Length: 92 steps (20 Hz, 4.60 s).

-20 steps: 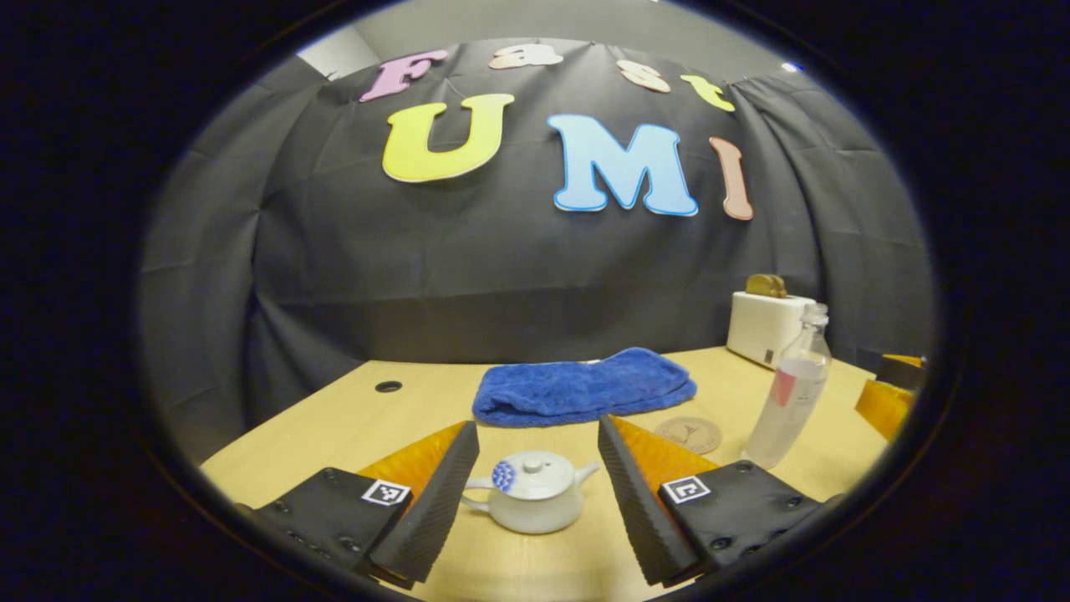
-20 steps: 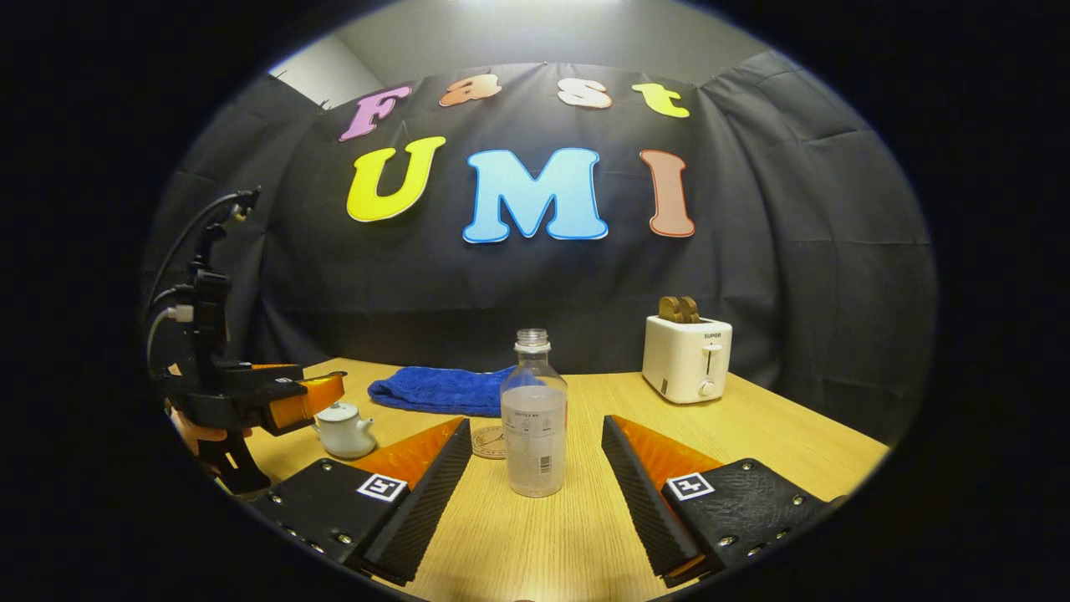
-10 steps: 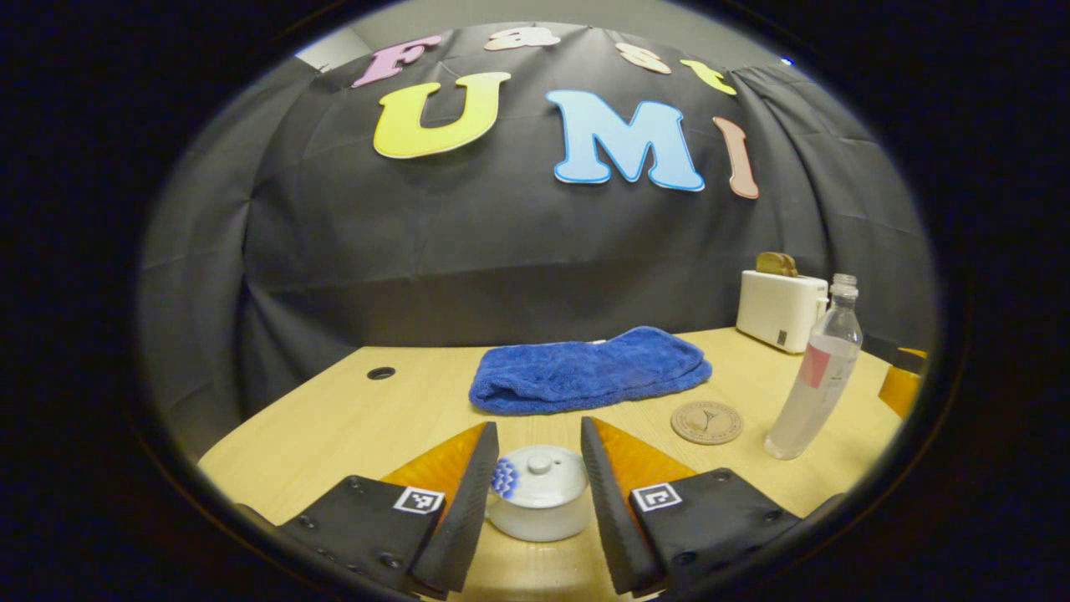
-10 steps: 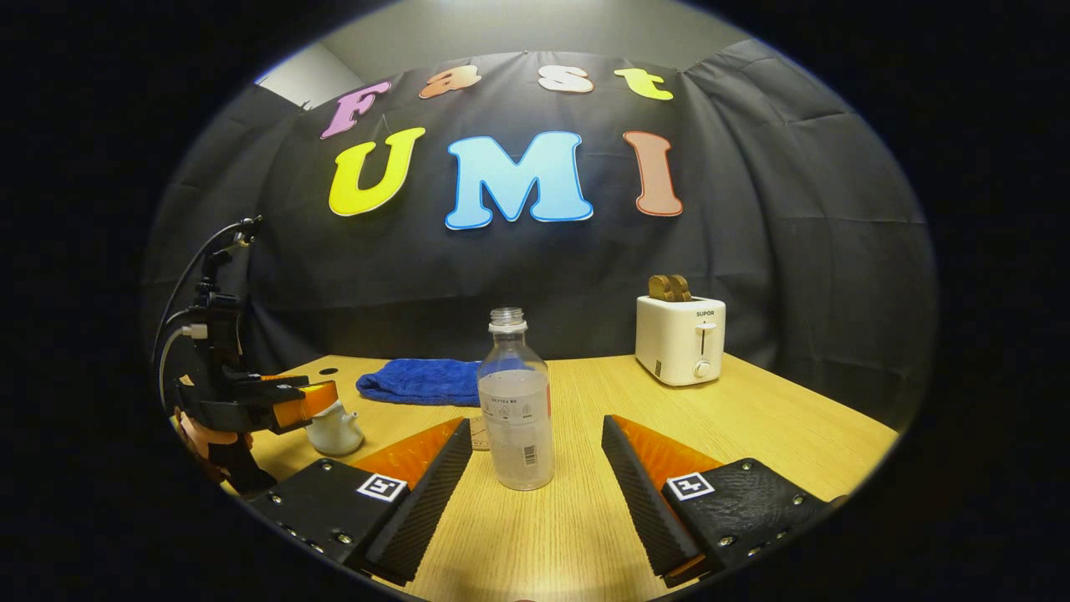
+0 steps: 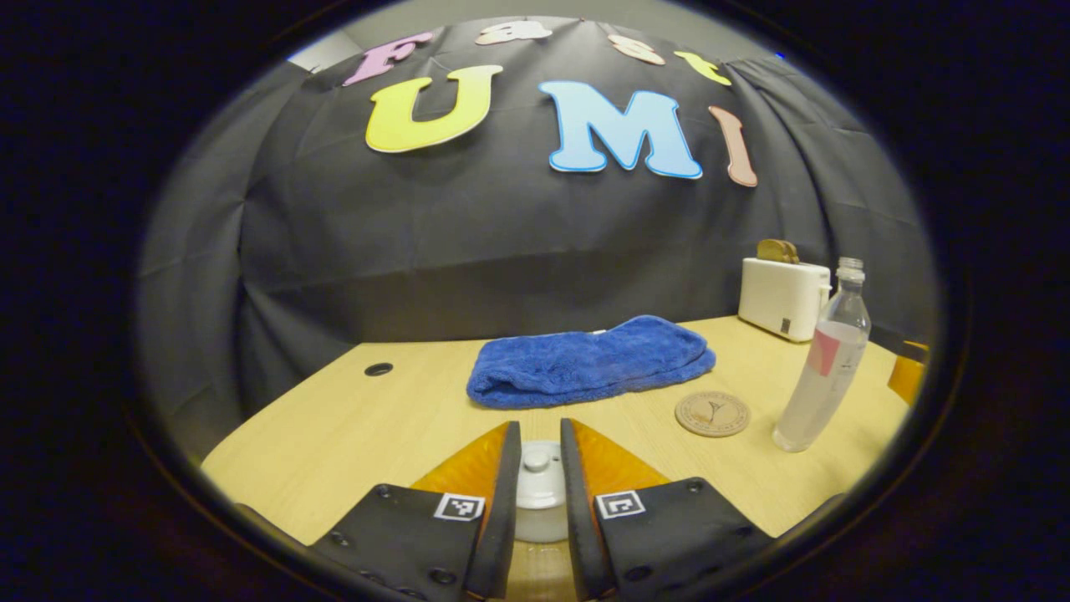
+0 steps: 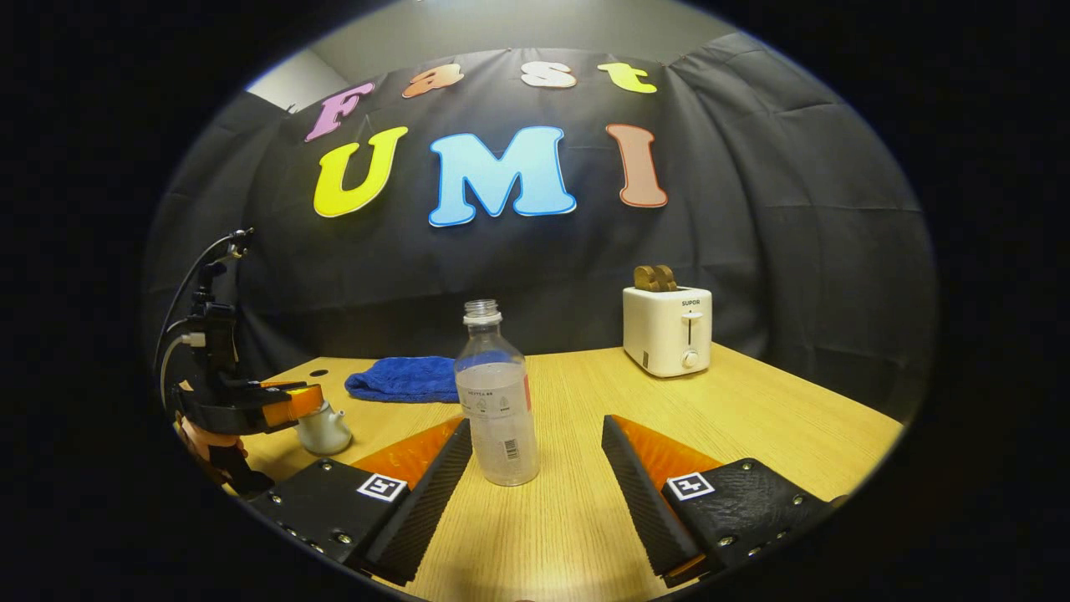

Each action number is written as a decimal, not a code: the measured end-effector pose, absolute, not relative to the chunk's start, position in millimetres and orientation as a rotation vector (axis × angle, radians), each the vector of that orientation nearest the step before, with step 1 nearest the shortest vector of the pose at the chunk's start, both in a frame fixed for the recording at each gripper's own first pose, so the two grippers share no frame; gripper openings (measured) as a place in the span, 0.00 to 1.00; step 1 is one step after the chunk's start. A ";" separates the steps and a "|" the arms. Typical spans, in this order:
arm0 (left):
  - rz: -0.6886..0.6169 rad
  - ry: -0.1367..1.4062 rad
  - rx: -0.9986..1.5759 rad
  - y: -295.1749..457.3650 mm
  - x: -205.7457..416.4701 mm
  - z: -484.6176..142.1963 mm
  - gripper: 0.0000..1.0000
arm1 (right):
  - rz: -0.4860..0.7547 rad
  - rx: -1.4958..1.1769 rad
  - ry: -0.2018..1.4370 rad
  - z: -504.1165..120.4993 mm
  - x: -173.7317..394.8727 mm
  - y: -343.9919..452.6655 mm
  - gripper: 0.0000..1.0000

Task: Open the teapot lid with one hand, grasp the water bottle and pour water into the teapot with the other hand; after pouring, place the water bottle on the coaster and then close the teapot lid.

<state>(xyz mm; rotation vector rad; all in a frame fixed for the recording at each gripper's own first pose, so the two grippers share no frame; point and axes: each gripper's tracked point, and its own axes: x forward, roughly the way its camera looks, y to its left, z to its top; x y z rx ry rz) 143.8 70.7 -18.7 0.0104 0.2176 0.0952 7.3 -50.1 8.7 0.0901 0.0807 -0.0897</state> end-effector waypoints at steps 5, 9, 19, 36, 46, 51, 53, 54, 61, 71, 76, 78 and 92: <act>0.109 0.199 0.005 73.4 135.1 -17.9 0.21 | -0.085 0.124 0.093 4.4 6.8 -51.3 0.99; 0.115 0.201 0.022 73.8 145.2 -16.7 0.17 | -0.089 0.127 0.085 5.6 5.7 -54.3 0.99; 0.080 0.172 0.028 75.6 147.3 4.7 0.17 | -0.057 0.126 0.100 0.7 13.2 -45.8 0.99; 0.032 0.158 -0.005 77.8 135.2 22.9 0.17 | 0.097 0.065 0.300 -29.5 81.6 -22.1 0.99; 0.041 0.152 -0.013 93.6 127.7 27.5 0.17 | 0.082 0.046 0.342 -51.4 94.3 -24.3 0.80; 0.052 0.154 -0.026 101.4 124.3 25.0 0.17 | 0.067 -0.015 0.328 -43.0 95.4 -26.1 0.78; 0.055 0.152 -0.028 105.5 121.7 26.4 0.17 | 0.058 -0.072 0.311 -33.8 98.1 -25.1 0.78; 0.056 0.152 -0.028 107.6 121.1 26.0 0.17 | 0.056 -0.104 0.302 -29.2 99.5 -23.2 0.78; 0.073 0.155 -0.049 124.6 114.3 21.8 0.17 | 0.092 -0.207 0.312 -15.8 111.2 1.5 0.76; 0.088 0.156 -0.081 145.7 109.1 14.8 0.17 | 0.059 -0.564 0.204 8.6 126.2 31.0 0.72; 0.106 0.149 -0.090 162.5 102.5 16.4 0.17 | 0.073 -0.781 0.113 23.1 137.8 61.1 0.72; 0.116 0.150 -0.089 170.5 100.0 15.8 0.16 | 0.089 -0.842 0.097 23.3 142.8 71.0 0.72; 0.163 0.159 -0.098 203.3 84.0 6.9 0.17 | 0.163 -1.377 -0.037 13.7 159.6 110.9 0.72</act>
